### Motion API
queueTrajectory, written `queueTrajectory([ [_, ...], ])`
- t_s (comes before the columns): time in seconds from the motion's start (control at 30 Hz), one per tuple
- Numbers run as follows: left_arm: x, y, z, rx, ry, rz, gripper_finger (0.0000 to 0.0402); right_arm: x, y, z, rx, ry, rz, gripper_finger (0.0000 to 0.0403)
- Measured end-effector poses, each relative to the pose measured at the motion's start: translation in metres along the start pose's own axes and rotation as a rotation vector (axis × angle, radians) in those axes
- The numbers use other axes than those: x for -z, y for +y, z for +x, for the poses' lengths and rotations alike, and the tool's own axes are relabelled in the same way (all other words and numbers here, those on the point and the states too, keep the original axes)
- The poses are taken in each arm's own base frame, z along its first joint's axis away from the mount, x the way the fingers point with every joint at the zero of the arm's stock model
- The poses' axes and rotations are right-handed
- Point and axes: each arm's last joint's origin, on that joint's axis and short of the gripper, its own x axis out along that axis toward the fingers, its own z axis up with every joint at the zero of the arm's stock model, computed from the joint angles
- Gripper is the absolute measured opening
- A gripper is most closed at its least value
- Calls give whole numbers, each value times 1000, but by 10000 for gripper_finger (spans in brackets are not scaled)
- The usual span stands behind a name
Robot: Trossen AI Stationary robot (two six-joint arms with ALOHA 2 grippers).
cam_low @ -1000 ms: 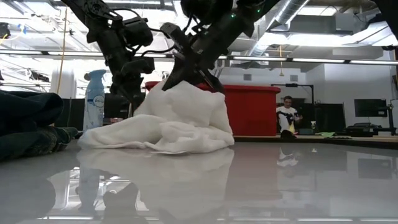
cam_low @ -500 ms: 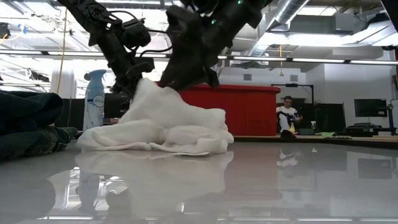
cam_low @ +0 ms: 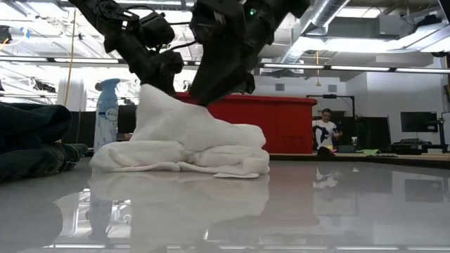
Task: Fold Laundry from Bin
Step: Fold the white dress from the red bin
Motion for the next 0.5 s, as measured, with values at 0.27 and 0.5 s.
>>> queueTrajectory([
  [0.27, 5, -31, 8, 195, 46, 79, 0, 6, 9, -3, -4, 33, -2, 182],
  [0.5, 21, -55, 12, 179, 157, 134, 0, -12, 11, -26, -13, -7, 6, 177],
])
